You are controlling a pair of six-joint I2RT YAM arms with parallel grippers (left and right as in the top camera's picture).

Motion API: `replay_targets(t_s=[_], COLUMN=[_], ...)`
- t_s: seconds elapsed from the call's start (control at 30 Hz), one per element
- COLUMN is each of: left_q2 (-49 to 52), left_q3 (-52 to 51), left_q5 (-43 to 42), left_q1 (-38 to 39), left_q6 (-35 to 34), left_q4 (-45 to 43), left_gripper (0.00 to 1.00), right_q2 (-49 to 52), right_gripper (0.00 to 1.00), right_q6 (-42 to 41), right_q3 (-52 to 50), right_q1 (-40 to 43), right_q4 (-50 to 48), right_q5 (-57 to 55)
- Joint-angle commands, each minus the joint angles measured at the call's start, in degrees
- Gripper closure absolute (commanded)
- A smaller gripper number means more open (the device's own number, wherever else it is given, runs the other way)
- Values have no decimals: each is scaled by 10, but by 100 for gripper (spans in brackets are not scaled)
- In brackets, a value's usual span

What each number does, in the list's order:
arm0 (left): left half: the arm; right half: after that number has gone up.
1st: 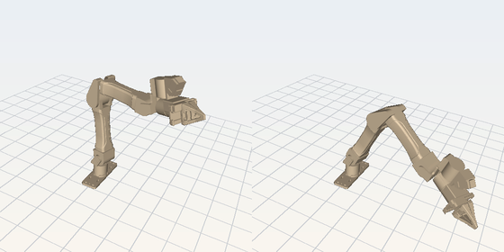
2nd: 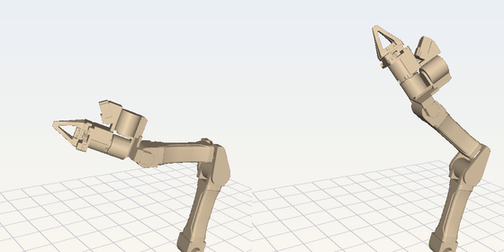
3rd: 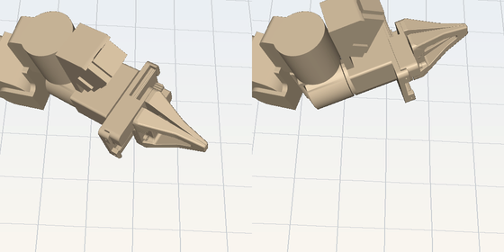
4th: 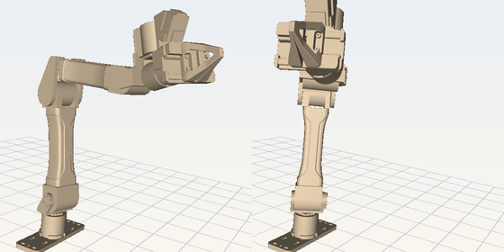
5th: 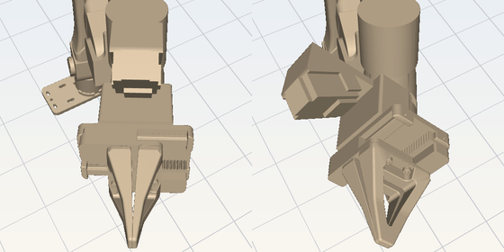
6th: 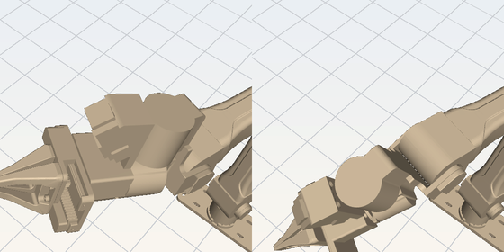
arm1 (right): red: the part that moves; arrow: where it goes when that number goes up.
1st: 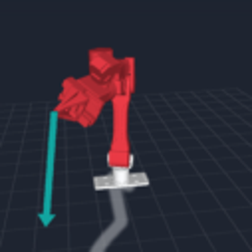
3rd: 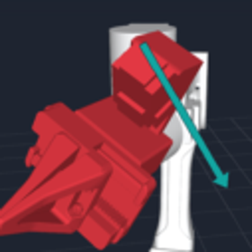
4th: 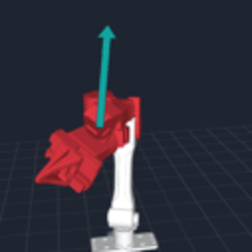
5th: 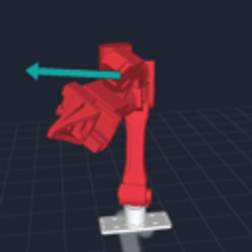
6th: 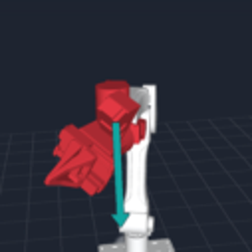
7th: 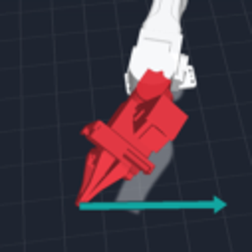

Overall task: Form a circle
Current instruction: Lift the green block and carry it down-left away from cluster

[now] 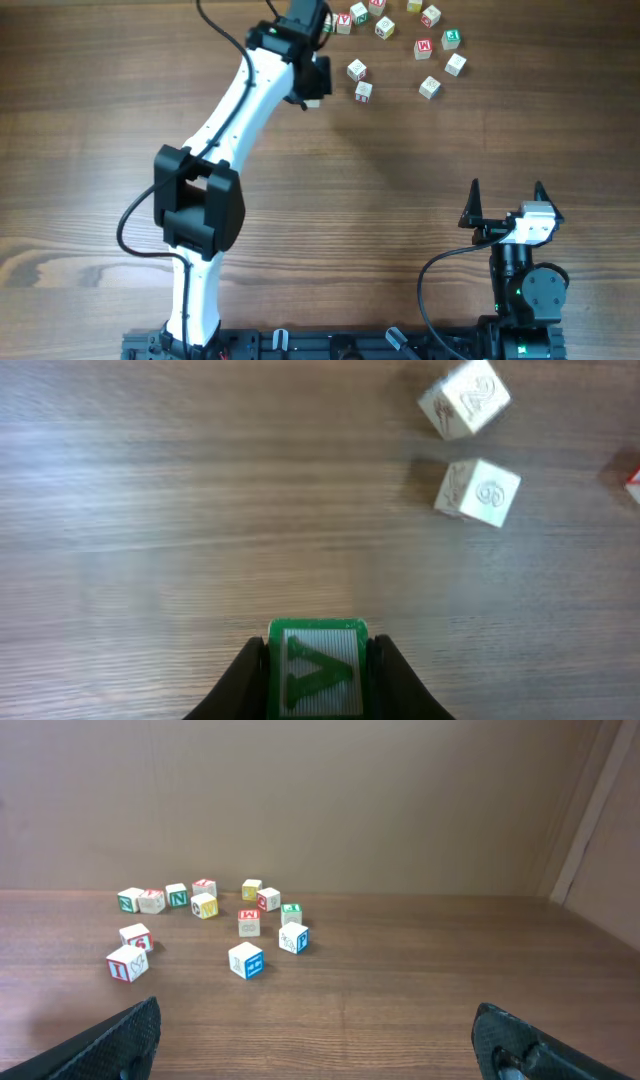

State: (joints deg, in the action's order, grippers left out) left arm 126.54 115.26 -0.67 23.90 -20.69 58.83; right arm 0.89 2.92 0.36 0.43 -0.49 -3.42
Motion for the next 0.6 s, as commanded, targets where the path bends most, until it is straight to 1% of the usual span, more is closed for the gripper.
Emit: replay_targets(t_s=[0.0,0.1,0.23,0.4,0.57], left_q2=[-2,-2,-2,-5,-23], left_q3=[-43,-66,-84,-86,-86], left_q5=[34,75,132,138,143], left_q1=[38,60,85,113,122], left_q6=[-38,-49,-72,-72,-66], left_q4=[-21,-33,-28,-3,28], left_gripper=[94,95,95,95,96], right_q2=[-5,-5,-5,-5,-5], right_gripper=[0,0,0,0,0], right_q6=[5,5,5,5,5], right_q3=[-1,-1,-1,-1,-1], right_q1=[2,2,2,2,2], right_q4=[-2,-2,-2,-2,-2], right_q5=[7,7,7,8,8])
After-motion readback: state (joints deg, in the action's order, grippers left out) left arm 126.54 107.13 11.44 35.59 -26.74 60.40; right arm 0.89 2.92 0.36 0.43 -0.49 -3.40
